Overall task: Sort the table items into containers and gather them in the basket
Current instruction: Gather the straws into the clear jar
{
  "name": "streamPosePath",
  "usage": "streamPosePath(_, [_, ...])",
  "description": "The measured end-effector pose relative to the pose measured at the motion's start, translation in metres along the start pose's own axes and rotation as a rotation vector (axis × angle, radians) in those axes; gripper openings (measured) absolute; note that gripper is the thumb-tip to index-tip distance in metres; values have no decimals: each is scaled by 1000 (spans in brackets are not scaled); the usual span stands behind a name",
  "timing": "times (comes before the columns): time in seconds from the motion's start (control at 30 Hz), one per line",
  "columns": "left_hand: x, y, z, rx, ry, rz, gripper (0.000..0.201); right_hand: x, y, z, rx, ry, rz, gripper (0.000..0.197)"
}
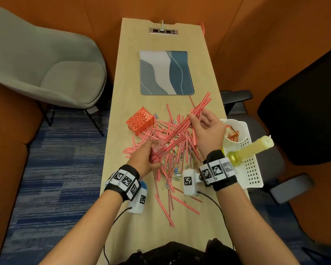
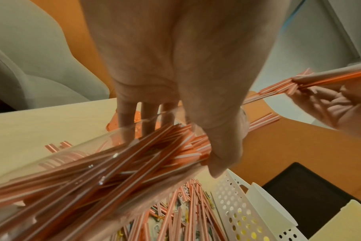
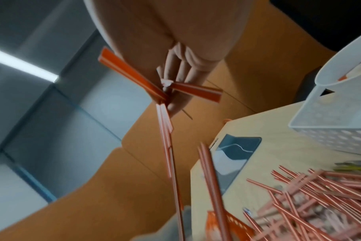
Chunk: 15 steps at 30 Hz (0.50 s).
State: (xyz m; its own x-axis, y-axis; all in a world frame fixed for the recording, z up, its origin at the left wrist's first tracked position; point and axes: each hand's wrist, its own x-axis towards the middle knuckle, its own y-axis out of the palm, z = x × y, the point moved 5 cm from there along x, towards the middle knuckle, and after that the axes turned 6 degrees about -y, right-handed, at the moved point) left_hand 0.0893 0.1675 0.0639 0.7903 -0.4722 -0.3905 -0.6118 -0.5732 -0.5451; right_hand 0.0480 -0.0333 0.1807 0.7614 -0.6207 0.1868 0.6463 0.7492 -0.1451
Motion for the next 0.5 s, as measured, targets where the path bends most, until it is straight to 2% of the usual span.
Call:
streamPosePath(0.23, [-3, -2, -22, -112, 49, -29, 78, -30, 27, -20, -190, -98, 138, 30])
streamPosePath(0.33, [-2, -10, -31, -130, 62, -76, 81, -35, 32, -19, -150, -128, 202, 21])
streamPosePath(0.4, [2, -13, -36, -134, 77, -80, 79, -39, 34, -20, -134, -139, 191, 10])
streamPosePath(0.5, [8, -15, -38, -88, 90, -81, 75, -41, 34, -29, -188, -136, 116, 17])
